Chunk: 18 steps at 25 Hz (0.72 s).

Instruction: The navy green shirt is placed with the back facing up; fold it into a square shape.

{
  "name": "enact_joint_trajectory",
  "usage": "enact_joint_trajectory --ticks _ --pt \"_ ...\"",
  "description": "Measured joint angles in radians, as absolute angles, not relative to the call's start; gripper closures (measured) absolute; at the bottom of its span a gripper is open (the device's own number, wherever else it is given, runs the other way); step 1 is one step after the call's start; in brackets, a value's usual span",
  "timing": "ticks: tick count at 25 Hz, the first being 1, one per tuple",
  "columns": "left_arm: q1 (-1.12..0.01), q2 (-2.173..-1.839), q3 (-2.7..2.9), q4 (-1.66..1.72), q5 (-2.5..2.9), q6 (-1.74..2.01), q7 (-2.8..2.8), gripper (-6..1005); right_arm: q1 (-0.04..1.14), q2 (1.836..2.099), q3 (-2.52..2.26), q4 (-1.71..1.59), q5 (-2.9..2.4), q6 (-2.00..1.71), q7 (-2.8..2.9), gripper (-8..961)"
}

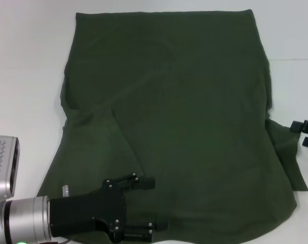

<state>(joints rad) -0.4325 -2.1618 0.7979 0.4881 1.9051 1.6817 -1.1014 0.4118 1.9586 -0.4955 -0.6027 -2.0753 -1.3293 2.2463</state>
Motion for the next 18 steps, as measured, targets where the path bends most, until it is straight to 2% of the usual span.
enact_joint_trajectory --ticks 11,18 --pt "-0.433 -2.162 0.799 0.487 1.911 1.679 -1.100 65 0.416 1.979 -0.501 -0.542 -2.078 -1.256 2.174 72" --pt "-0.433 -2.163 0.799 0.477 1.911 1.679 -1.099 65 0.420 1.977 -0.501 -0.542 -2.079 -1.249 2.166 75"
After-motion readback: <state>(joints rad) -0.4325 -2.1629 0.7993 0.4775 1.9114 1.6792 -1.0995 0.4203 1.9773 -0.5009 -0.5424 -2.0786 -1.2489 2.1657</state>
